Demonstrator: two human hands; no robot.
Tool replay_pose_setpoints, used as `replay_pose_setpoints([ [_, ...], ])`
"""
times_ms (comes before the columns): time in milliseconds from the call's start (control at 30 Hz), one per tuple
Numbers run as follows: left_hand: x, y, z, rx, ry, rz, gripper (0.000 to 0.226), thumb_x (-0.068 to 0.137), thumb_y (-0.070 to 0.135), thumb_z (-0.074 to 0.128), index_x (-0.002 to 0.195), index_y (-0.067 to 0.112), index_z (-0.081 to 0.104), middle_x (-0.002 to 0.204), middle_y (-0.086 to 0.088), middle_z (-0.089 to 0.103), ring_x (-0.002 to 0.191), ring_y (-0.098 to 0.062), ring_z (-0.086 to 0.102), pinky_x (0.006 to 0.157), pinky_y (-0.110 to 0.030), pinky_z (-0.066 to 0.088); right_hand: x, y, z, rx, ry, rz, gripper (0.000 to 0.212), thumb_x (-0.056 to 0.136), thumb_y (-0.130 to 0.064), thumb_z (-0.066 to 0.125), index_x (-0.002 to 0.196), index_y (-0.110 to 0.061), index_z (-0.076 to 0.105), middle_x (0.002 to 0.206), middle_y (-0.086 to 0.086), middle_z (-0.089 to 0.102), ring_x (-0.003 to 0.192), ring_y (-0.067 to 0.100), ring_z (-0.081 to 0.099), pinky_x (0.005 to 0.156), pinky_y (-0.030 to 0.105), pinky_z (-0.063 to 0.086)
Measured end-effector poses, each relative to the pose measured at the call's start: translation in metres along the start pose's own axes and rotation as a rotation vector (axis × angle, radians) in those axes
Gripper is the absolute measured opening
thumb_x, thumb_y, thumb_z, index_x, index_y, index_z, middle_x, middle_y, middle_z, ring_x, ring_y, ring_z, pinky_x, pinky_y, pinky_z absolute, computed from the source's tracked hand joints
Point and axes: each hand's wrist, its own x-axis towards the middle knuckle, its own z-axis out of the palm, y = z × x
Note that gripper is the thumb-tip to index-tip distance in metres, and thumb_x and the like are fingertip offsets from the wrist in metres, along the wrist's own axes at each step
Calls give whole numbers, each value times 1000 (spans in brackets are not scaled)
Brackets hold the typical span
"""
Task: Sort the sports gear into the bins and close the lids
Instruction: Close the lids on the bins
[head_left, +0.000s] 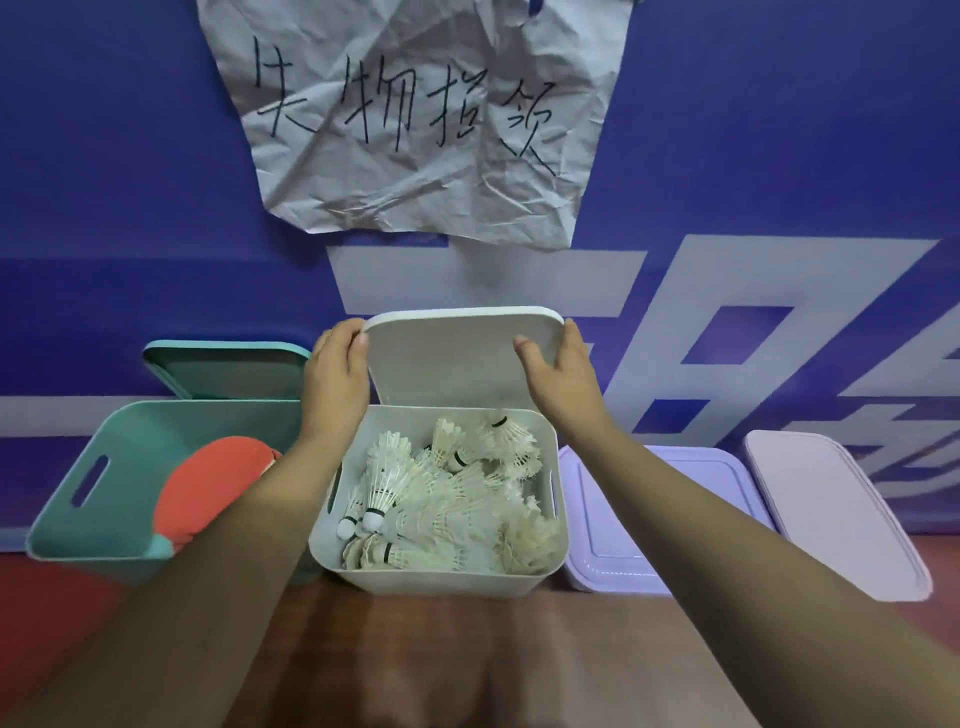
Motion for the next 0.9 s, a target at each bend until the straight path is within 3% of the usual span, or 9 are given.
replay_pose_setpoints([
  [167, -19, 49, -35, -135, 65, -47, 18, 99, 28, 43, 107, 24, 59, 96, 3, 66, 86, -23, 65, 82, -41, 55, -37, -17, -32, 153, -53, -66, 79, 92, -54, 52, 154, -25, 14, 158, -6, 27, 143, 11, 29, 106, 24, 24],
  [267, -41, 82, -52, -113, 115, 25, 15, 99, 20, 47, 106, 20, 61, 95, 3, 66, 89, -21, 63, 80, -35, 49, -59, -25, -52, 260, -82, 8, 85, 89, -61, 52, 155, -32, 7, 160, -2, 25, 144, 18, 30, 114, 34, 25],
  [333, -65, 100, -61, -121, 106, 70, 14, 98, 16, 50, 106, 16, 62, 96, 2, 67, 88, -16, 60, 80, -30, 46, -76, -30, -61, 538, -120, 176, 82, 83, -65, 57, 149, -32, 21, 151, 13, 37, 134, 28, 46, 112, 44, 36],
  [400, -93, 111, -67, -87, 74, 161, 15, 98, 11, 52, 106, 11, 64, 99, 2, 66, 91, -11, 57, 80, -22, 43, -91, -33, -66, 938, -200, 363, 64, 85, -58, 64, 130, -20, 39, 132, 22, 51, 111, 30, 63, 98, 45, 49],
  [533, -153, 122, -70, -9, -31, 365, 18, 93, 4, 54, 104, 10, 68, 106, 4, 65, 103, -6, 53, 93, -11, 36, -114, -28, -61, 1342, -308, 564, 49, 92, -21, 66, 130, 4, 48, 124, 24, 61, 101, 37, 68, 72, 46, 60],
  [600, -178, 119, -71, -5, -122, 399, 19, 92, 14, 55, 104, 12, 69, 109, 5, 65, 108, -8, 55, 99, -13, 37, -130, -26, -56, 1322, -304, 589, 39, 96, -2, 54, 132, 9, 44, 121, 26, 60, 101, 37, 66, 68, 48, 59],
  [733, -204, 101, -83, 17, -257, 330, 32, 89, 42, 55, 109, 20, 68, 114, 12, 63, 113, -7, 54, 99, -21, 40, -152, -14, -52, 1149, -253, 574, 28, 97, 6, 43, 124, 2, 47, 113, 20, 61, 111, 37, 61, 85, 48, 51],
  [800, -203, 84, -94, 47, -190, 219, 37, 90, 45, 51, 111, 20, 65, 114, 10, 62, 112, -10, 54, 98, -27, 42, -153, -4, -51, 1015, -207, 577, 25, 94, 5, 48, 119, 4, 51, 113, 17, 65, 104, 36, 64, 78, 48, 54],
  [900, -189, 44, -110, 215, -4, 0, 34, 88, 29, 63, 116, 11, 62, 116, -7, 60, 114, -30, 52, 101, -41, 38, -146, 15, -47, 838, -150, 561, 29, 91, -5, 56, 119, -3, 57, 111, 15, 68, 98, 34, 67, 71, 43, 58],
])
